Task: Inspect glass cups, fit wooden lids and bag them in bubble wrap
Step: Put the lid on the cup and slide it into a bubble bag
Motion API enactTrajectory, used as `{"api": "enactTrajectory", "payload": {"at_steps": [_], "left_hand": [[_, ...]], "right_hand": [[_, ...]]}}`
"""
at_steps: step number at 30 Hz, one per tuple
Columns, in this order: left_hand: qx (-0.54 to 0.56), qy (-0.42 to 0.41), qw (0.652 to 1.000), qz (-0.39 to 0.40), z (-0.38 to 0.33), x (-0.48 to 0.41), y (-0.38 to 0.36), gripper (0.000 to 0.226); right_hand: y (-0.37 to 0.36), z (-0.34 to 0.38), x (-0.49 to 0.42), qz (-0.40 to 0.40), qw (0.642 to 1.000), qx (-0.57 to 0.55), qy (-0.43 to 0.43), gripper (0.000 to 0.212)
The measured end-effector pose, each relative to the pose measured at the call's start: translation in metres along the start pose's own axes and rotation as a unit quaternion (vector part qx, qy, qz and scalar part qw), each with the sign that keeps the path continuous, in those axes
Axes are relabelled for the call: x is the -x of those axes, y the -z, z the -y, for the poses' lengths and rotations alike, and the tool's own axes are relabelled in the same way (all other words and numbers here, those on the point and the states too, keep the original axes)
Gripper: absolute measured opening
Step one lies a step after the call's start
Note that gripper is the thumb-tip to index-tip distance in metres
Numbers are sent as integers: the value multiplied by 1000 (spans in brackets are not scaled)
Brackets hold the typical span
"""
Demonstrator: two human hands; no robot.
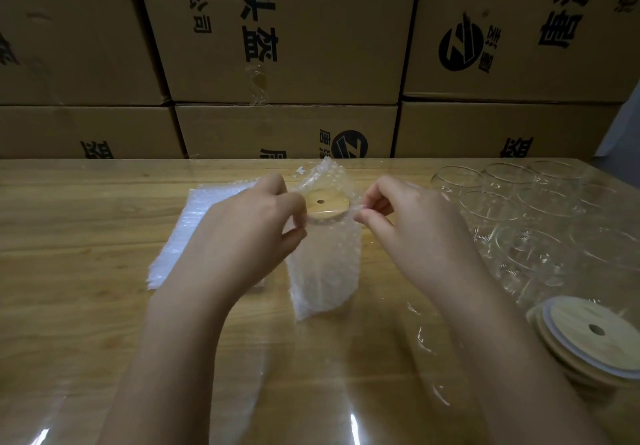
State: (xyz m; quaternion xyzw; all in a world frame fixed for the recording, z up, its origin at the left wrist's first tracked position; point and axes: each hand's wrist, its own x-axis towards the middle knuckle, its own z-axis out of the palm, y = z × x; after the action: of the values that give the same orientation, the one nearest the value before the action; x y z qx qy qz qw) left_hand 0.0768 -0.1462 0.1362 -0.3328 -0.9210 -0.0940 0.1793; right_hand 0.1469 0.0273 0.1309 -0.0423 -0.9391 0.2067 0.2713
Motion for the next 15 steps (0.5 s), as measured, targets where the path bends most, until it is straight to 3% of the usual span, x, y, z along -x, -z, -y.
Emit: {"api": "enactTrajectory", "payload": {"at_steps": [4, 7, 9, 12, 15], "left_hand": [[54, -34, 997, -40, 4, 2, 8, 11], [133, -40, 990, 34, 2, 4, 11, 10], [192, -47, 977, 85, -2, 6, 14, 11], [200, -70, 969, 126, -8, 11, 21, 11], [159, -85, 973, 146, -11, 14, 25, 18]], "right_hand": [[12, 1, 3, 74, 997, -8, 18, 13], [16, -4, 4, 118, 993, 8, 19, 6], [15, -6, 4, 135, 990, 34, 16, 14], [11, -10, 2, 116, 991, 68, 7, 25], [9, -15, 0, 87, 991, 97, -9, 22]]}}
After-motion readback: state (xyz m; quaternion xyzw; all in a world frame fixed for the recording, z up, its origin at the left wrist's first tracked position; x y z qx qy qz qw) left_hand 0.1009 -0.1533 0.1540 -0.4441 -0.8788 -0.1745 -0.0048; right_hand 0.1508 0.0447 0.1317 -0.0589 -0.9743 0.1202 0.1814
